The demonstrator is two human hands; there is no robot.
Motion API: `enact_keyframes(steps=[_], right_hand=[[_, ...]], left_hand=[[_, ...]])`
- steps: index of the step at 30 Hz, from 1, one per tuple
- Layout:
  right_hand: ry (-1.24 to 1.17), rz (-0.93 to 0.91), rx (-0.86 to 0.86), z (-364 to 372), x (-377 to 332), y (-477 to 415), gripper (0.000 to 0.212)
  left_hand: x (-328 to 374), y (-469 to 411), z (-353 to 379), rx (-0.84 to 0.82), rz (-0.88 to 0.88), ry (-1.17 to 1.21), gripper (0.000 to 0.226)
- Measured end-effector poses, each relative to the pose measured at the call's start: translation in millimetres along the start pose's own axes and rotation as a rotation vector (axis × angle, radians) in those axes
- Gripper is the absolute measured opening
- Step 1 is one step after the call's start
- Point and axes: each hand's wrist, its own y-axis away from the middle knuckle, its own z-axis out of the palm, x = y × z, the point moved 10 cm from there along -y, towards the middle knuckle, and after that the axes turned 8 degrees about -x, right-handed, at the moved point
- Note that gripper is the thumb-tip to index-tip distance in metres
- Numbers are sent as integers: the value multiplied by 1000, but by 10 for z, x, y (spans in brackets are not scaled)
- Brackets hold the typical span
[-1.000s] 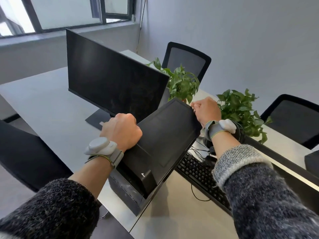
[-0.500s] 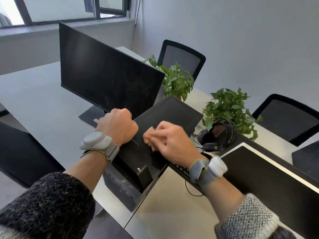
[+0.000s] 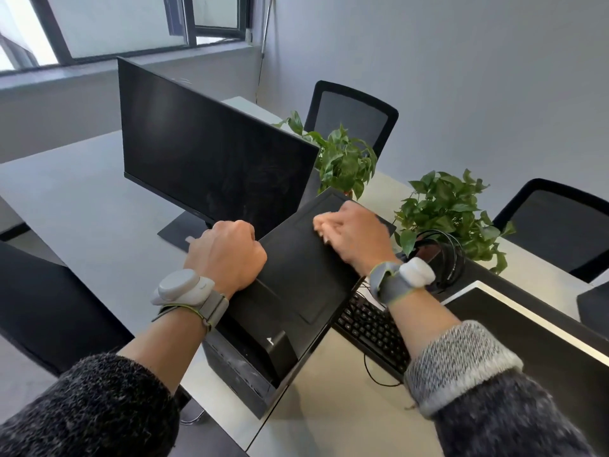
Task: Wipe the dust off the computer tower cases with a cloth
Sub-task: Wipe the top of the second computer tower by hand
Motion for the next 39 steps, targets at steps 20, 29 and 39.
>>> enact_keyframes(steps=[20, 29, 39], right_hand=[[-105, -182, -78, 156, -423, 325, 23], [-189, -502, -286, 391, -1181, 738, 23], [-62, 186, 3, -51, 352, -446, 32]], left_hand=[[-43, 4, -1, -10, -20, 127, 21], [-53, 12, -32, -15, -48, 147, 20], [-84, 6, -42, 34, -40, 161, 23]])
